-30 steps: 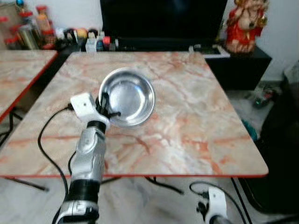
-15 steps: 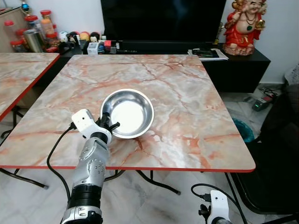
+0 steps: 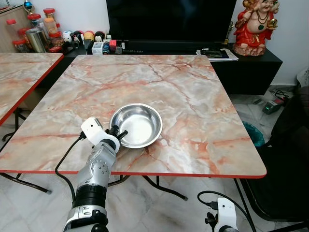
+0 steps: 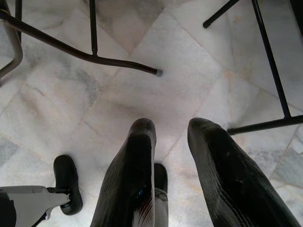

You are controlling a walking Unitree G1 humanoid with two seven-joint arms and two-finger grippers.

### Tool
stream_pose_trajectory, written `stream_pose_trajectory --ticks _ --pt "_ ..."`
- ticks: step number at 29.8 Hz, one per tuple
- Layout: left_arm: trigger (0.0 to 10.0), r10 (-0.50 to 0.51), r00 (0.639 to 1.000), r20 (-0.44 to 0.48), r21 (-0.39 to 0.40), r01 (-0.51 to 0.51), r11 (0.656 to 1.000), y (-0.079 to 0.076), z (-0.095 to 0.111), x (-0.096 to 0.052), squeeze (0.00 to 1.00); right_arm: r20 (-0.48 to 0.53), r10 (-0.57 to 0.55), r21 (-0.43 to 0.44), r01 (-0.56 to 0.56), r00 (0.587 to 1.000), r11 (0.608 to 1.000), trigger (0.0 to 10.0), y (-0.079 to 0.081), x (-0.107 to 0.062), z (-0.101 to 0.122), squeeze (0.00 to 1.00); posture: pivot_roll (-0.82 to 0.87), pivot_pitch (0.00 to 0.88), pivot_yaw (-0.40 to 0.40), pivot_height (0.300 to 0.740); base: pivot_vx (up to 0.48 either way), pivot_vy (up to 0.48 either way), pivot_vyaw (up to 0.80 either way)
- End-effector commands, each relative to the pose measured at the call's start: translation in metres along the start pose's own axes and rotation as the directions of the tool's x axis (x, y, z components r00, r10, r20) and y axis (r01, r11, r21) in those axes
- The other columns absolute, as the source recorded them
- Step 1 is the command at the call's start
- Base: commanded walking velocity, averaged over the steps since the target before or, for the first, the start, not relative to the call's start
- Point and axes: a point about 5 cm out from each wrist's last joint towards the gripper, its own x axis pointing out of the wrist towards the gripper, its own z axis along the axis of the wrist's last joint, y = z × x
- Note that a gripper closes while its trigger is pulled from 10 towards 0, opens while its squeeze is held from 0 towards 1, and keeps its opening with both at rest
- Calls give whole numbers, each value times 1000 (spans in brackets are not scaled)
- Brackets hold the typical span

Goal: Setting the table

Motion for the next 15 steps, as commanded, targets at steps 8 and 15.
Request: stream_pose_trajectory --ticks 8,15 --pt "10000 69 996 -55 15 -69 998 3 -2 2 0 -7 1 -1 -1 1000 1000 10000 0 0 -2 0 -2 0 4 740 0 0 0" --pt "10000 80 993 -91 8 -80 997 3 -6 2 8 -8 0 -2 0 1000 1000 10000 0 0 -2 0 -2 0 2 740 0 0 0"
